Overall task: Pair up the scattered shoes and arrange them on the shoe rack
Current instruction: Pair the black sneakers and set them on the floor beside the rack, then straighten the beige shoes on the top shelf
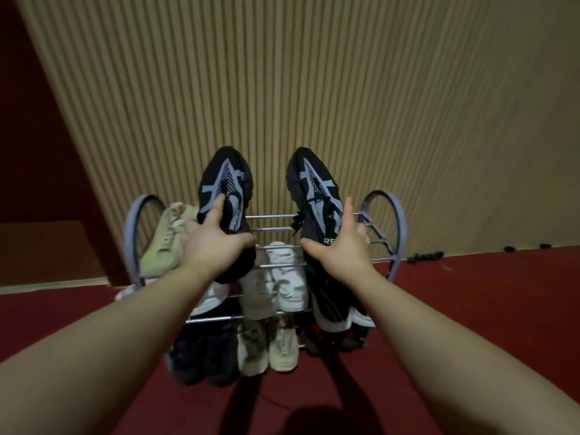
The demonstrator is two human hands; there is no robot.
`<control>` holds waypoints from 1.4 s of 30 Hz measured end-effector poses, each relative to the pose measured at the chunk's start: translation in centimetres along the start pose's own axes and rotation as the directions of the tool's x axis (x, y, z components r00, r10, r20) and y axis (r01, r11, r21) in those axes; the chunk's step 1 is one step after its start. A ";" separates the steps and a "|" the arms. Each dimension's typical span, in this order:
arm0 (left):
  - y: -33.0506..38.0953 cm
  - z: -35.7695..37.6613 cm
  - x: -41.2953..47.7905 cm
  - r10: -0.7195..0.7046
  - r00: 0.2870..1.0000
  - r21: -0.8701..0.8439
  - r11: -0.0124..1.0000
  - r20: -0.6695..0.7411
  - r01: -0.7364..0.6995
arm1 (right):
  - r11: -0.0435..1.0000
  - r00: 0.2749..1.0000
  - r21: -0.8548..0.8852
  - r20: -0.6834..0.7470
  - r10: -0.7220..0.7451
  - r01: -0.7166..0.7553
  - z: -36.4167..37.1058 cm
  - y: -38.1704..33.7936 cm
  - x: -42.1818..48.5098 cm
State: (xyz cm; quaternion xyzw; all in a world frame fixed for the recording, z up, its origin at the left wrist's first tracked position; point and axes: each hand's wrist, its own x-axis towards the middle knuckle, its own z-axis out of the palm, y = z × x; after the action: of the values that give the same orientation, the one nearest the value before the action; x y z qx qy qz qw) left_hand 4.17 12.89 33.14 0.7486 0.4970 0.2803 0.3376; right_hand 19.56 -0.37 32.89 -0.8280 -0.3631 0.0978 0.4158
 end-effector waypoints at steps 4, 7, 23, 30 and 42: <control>4.0 6.8 0.0 -0.070 0.993 0.010 0.998 0.092 0.069 | 0.994 0.996 -0.074 0.004 0.087 -0.086 -3.8 4.9 3.0; 5.7 10.4 0.8 -0.110 0.982 0.035 0.994 0.154 0.106 | 0.983 0.992 -0.132 0.002 0.126 -0.125 -4.4 7.1 5.4; 6.7 18.7 7.2 -0.180 0.921 0.234 0.967 0.345 0.101 | 0.933 0.949 -0.178 -0.004 0.317 -0.312 -0.9 10.0 14.3; 6.4 19.0 8.0 -0.188 0.828 0.243 0.968 0.529 0.065 | 0.866 0.916 -0.344 0.036 0.399 -0.364 0.3 11.4 14.0; 2.8 8.8 9.0 -0.147 0.918 0.446 0.894 0.369 -0.036 | 0.840 0.964 -0.521 0.107 0.243 -0.154 1.5 3.7 14.3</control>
State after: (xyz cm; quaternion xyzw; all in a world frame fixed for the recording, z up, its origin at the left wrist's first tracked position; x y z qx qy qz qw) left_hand 15.51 18.49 30.68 0.8316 0.4914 -0.0066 0.2588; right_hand 31.05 8.89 31.07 -0.9300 -0.3219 0.1113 0.1382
